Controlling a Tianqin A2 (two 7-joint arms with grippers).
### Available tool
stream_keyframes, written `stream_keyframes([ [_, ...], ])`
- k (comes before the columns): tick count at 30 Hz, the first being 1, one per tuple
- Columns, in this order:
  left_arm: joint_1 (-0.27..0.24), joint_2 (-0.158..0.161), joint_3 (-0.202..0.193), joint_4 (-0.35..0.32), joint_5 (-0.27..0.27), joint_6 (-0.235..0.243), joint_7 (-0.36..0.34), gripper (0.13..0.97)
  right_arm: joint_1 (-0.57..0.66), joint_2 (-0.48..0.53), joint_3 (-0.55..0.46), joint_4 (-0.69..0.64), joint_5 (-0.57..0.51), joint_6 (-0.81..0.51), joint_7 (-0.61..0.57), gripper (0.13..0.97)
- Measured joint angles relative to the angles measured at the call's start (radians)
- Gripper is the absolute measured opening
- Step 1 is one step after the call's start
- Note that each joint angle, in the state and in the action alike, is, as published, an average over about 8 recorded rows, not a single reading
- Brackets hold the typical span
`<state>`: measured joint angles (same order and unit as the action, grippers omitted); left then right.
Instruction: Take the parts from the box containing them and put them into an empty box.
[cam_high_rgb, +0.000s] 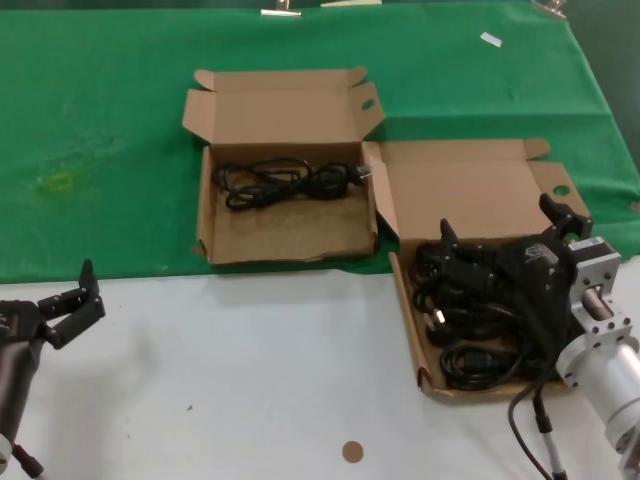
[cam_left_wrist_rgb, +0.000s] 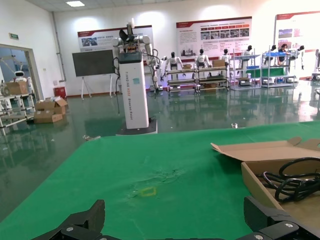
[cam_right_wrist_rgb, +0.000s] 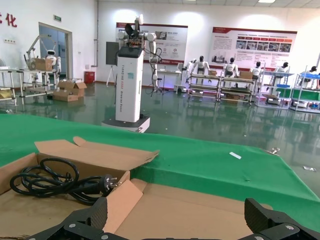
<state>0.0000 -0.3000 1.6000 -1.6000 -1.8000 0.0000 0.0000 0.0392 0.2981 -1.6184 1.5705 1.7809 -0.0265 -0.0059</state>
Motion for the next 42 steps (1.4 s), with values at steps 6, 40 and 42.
stream_keyframes([
  [6, 0.0, 0.0, 0.0, 0.0, 0.0, 0.0, 0.0, 0.966, 0.0, 0.0, 0.0, 0.0, 0.0, 0.0, 0.0, 0.966],
  [40, 0.0, 0.0, 0.0, 0.0, 0.0, 0.0, 0.0, 0.966, 0.0, 0.0, 0.0, 0.0, 0.0, 0.0, 0.0, 0.966],
  [42, 0.0, 0.0, 0.0, 0.0, 0.0, 0.0, 0.0, 0.966, 0.0, 0.0, 0.0, 0.0, 0.0, 0.0, 0.0, 0.966],
])
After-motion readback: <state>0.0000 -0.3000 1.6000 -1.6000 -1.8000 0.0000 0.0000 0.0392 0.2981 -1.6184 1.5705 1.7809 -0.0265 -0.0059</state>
